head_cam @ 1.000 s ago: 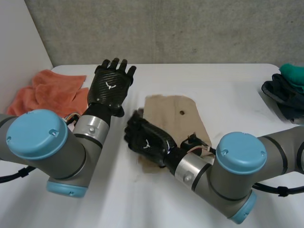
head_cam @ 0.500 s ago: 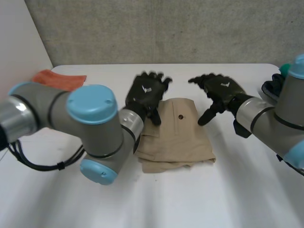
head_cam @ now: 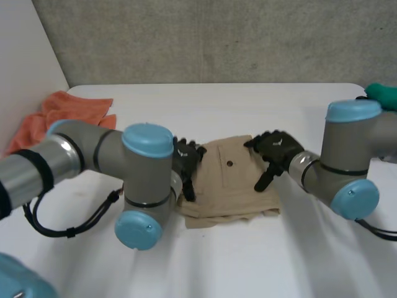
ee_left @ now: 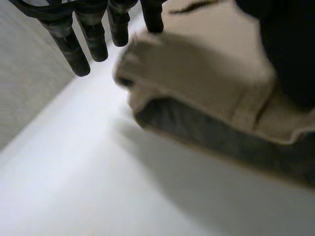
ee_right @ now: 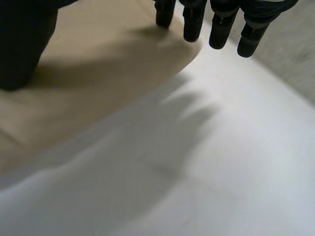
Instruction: Fold the laundry.
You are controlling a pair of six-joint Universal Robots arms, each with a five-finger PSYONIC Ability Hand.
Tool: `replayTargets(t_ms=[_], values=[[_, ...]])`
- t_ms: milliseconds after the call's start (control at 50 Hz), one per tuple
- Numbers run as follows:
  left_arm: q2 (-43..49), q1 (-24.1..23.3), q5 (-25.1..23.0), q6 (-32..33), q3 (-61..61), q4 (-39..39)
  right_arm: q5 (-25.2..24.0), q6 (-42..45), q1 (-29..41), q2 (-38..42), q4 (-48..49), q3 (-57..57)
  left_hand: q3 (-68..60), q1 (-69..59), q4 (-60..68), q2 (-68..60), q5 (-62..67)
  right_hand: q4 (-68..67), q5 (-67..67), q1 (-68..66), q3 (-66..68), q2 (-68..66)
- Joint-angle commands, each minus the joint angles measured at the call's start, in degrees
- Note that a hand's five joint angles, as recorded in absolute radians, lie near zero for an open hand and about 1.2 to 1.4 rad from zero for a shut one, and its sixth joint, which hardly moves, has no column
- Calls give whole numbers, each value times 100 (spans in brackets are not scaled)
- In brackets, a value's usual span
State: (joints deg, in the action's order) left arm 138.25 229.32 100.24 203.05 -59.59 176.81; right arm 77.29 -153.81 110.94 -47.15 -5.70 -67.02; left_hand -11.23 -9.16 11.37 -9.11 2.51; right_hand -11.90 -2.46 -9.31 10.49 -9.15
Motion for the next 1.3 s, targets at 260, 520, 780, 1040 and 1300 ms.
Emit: replayTargets(t_ms=[260,520,780,1040,1300], values=[[-2539,428,-1699,-1409,-1335,539,58,-26,453,-2378,1667,-2849,123,-84,-137,-89,-251,190,246,-69,-49,-85],[-2557,640,-2518,-1716,-1670,512,164,-26,1000,-1658,3426,-3951,119,-89,-132,-93,-247,190,246,-69,-49,-85],[-2540,649,-2510,-1716,-1678,539,375,132,982,-805,3988,-3318,102,-105,-116,-110,-230,-1061,-1005,-1320,1202,-1337],[-2557,640,-2510,-1716,-1740,556,436,141,982,-348,4173,-2537,102,-105,-116,-110,-230,-1801,-1745,-2060,1942,-2077],[-2575,649,-2510,-1716,-1766,565,735,185,973,189,3813,-1376,102,-105,-116,-110,-230,-6810,-6754,-7069,6951,-7085]])
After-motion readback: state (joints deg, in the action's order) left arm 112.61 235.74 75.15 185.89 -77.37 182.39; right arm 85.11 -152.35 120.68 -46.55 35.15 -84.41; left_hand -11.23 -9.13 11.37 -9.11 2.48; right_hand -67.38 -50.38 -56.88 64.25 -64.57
